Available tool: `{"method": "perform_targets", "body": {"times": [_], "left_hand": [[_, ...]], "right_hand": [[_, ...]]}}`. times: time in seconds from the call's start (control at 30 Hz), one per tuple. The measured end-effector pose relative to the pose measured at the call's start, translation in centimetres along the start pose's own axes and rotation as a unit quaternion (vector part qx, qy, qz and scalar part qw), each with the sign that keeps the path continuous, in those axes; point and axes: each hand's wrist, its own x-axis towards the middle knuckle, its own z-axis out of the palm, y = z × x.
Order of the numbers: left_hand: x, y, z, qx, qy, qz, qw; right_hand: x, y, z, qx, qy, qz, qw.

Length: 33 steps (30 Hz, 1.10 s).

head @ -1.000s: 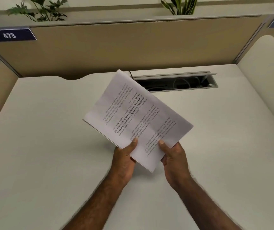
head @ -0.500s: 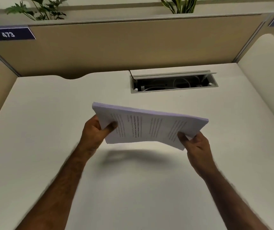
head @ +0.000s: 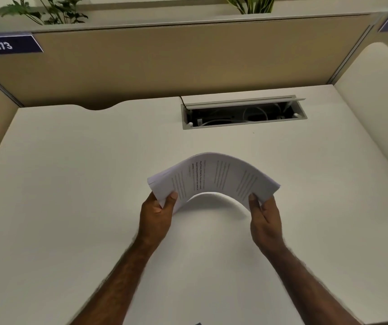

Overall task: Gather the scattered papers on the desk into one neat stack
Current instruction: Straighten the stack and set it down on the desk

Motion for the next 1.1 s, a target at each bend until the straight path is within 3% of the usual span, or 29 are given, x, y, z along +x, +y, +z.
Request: {"method": "perform_targets", "body": {"times": [0.4, 0.6, 0.83, 0.9, 1.0, 1.1], "left_hand": [[2.1, 0.6, -1.2, 0.000, -0.053, -0.021, 0.998], [2.3, 0.2, -2.8, -0.123, -0.061, -0.119, 0.983], [1.4, -0.8, -4.0, -0.311, -0.033, -0.180, 0.932], [1.2, -1.1, -4.0, -0.354, -0.005, -0.200, 0.914], [0.9, -1.3, -3.8, -0.400, 0.038, -0.235, 0.885], [0.8, -1.6, -3.4, -0.412, 0.066, -0.247, 0.875]], "right_hand": [[2.8, 0.2, -0.5, -0.078, -0.056, 0.011, 0.995], [6.2, -2.2, -1.0, -0.101, -0.104, 0.043, 0.989], [4.4, -4.6, 1.4, 0.023, 0.068, 0.134, 0.988], [2.6, -5.1, 3.1, 0.070, 0.041, 0.178, 0.981], [-0.2, -5.3, 6.2, 0.126, -0.060, 0.248, 0.959], [-2.0, -5.4, 9.3, 0.143, -0.142, 0.271, 0.941]]}}
